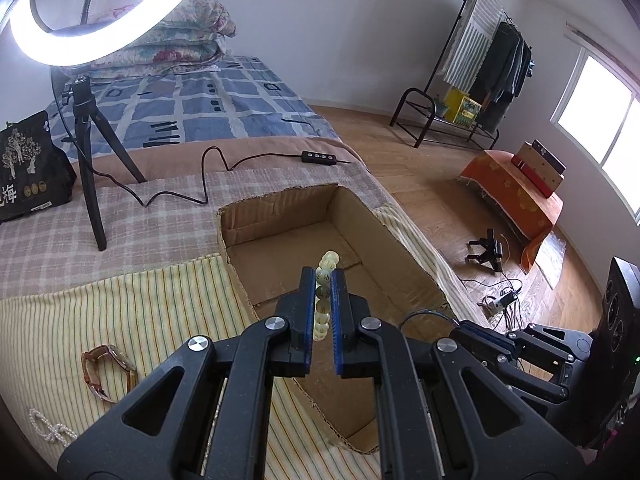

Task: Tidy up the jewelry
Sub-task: 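Carry the blue bangle in the right tool while the left tool carries the bracelet over the box, then open the right tool to drop the bangle while the left tool releases the bracelet into the box, then withdraw both open tools from the box back over the bed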

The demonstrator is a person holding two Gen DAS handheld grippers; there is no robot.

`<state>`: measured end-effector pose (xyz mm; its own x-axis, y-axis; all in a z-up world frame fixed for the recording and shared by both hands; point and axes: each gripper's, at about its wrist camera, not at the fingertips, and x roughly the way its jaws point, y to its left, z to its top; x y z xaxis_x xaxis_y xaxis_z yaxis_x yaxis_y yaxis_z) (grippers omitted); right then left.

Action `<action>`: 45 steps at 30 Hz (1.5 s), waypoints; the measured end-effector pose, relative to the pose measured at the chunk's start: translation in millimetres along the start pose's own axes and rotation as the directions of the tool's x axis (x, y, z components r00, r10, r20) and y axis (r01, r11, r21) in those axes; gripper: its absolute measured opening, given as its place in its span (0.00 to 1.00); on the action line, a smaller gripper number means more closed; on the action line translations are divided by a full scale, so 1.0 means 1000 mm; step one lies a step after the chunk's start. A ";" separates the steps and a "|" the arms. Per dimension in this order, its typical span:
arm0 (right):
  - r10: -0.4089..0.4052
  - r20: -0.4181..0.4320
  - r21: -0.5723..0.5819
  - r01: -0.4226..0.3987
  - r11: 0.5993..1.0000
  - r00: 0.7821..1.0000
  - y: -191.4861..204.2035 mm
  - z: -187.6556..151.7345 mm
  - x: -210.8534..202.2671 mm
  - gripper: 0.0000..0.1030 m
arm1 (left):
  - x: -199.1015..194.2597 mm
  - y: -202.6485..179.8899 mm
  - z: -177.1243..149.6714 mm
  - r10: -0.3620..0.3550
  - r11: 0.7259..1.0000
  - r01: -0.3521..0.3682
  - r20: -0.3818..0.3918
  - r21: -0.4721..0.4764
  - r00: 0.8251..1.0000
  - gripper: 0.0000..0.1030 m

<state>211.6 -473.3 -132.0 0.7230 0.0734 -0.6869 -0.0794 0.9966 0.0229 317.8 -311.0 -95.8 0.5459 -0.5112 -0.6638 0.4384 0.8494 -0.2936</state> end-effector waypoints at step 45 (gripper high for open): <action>-0.088 0.118 -0.009 0.089 0.996 0.989 0.039 -0.003 -0.089 0.72 | -0.152 0.059 -0.001 0.156 0.988 -0.157 0.154 -0.005 0.976 0.37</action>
<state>142.1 -440.7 -71.5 0.8033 -0.0102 -0.5955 -0.0208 0.9988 -0.0452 259.3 -183.2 -12.9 0.7108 -0.3868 -0.5875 0.3437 0.9197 -0.1897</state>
